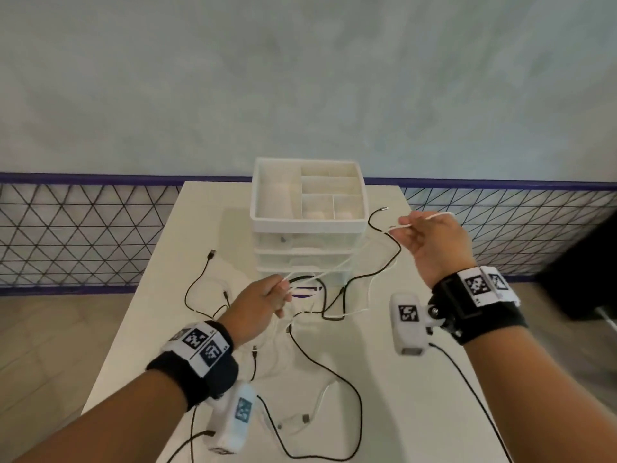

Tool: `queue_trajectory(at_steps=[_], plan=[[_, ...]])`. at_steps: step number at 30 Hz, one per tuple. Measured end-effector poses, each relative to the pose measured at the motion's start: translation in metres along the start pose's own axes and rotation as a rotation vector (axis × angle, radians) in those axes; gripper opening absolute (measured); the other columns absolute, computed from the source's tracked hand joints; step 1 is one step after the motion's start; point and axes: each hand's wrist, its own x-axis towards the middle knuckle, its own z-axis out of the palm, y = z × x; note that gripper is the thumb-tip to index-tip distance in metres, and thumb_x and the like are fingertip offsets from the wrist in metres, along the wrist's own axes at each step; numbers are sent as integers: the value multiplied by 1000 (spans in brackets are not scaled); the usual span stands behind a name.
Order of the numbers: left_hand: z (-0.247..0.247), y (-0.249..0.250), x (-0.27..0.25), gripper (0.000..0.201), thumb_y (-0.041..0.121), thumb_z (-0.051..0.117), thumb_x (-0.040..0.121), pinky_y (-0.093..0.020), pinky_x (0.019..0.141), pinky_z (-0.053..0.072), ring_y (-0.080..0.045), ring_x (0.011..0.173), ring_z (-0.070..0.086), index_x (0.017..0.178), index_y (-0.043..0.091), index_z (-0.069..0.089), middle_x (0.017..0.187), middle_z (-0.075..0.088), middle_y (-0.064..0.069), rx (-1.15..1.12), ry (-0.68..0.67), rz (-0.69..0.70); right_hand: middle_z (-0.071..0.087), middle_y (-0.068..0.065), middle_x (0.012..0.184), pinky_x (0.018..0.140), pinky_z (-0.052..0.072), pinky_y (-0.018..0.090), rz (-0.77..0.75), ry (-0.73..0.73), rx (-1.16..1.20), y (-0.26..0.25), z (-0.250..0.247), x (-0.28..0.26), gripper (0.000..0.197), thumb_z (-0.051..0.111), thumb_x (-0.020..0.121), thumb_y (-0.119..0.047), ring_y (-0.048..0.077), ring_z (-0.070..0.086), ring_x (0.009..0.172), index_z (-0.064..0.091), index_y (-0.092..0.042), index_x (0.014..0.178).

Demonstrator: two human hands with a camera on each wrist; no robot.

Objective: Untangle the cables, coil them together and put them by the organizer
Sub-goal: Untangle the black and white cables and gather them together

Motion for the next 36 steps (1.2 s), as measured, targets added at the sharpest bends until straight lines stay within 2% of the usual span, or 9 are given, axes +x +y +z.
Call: queue_trajectory(at_steps=[3, 7, 9, 12, 15, 20, 24, 28, 36], plan=[[-15, -10, 1, 31, 21, 40, 104, -29, 70, 42, -6, 55, 55, 78, 12, 55, 72, 54, -6, -73, 10, -68, 67, 17, 97, 68, 62, 30, 12, 98, -134, 10, -19, 20, 4, 57, 96, 1, 24, 72, 64, 55, -2, 97], [-17, 10, 7, 30, 17, 43, 103, -33, 60, 44, -12, 52, 42, 77, 11, 56, 57, 49, 12, -270, 141, -35, 77, 10, 91, 80, 62, 48, 201, 67, -771, 41, -20, 7, 44, 65, 91, -44, 28, 75, 70, 64, -1, 96], [-12, 25, 10, 31, 19, 43, 104, -27, 55, 42, -8, 51, 39, 78, 11, 59, 53, 45, 13, -252, 161, 27, 74, 3, 82, 79, 61, 47, -3, 143, -941, 45, -5, -16, 45, 66, 86, -53, 28, 74, 71, 62, -10, 98], [0, 44, 15, 31, 18, 42, 104, -29, 58, 38, -9, 52, 40, 80, 12, 61, 61, 44, 2, -212, 147, 101, 62, -8, 107, 75, 55, 34, -366, -107, -930, 50, 26, -55, 39, 74, 84, -38, 20, 67, 74, 54, -24, 115], [9, 55, 18, 30, 18, 44, 103, -33, 63, 39, -18, 60, 41, 81, 11, 63, 66, 45, -6, -211, 138, 135, 64, -6, 102, 71, 50, 27, -440, -359, -1057, 60, 41, -65, 30, 75, 83, -22, 13, 59, 68, 61, -20, 110], [5, 48, 14, 30, 18, 44, 103, -32, 69, 45, -18, 61, 48, 86, 8, 65, 65, 51, -8, -186, 117, 134, 63, -16, 71, 76, 45, 24, -415, -294, -1225, 51, 29, -47, 10, 65, 88, -9, -5, 55, 66, 72, -15, 83], [4, 38, 10, 31, 19, 45, 103, -33, 71, 45, -22, 64, 49, 80, 12, 64, 68, 52, -11, -213, 80, 115, 69, -10, 90, 73, 53, 30, -352, -366, -1138, 45, 20, -43, 6, 72, 85, -17, 15, 68, 70, 67, -22, 87], [9, 33, 7, 29, 18, 45, 103, -29, 70, 46, -21, 64, 49, 84, 10, 66, 64, 51, -5, -237, 37, 115, 69, -11, 84, 66, 47, 25, -397, -495, -1200, 63, 26, -52, 9, 76, 83, -24, 9, 65, 65, 68, -23, 80], [5, 11, 12, 29, 18, 41, 105, -18, 68, 45, -15, 61, 52, 85, 10, 60, 64, 53, -2, -203, 13, 93, 74, -7, 79, 81, 59, 41, -477, -273, -1107, 48, 33, -30, 4, 76, 84, -21, 19, 73, 71, 74, -18, 83]])
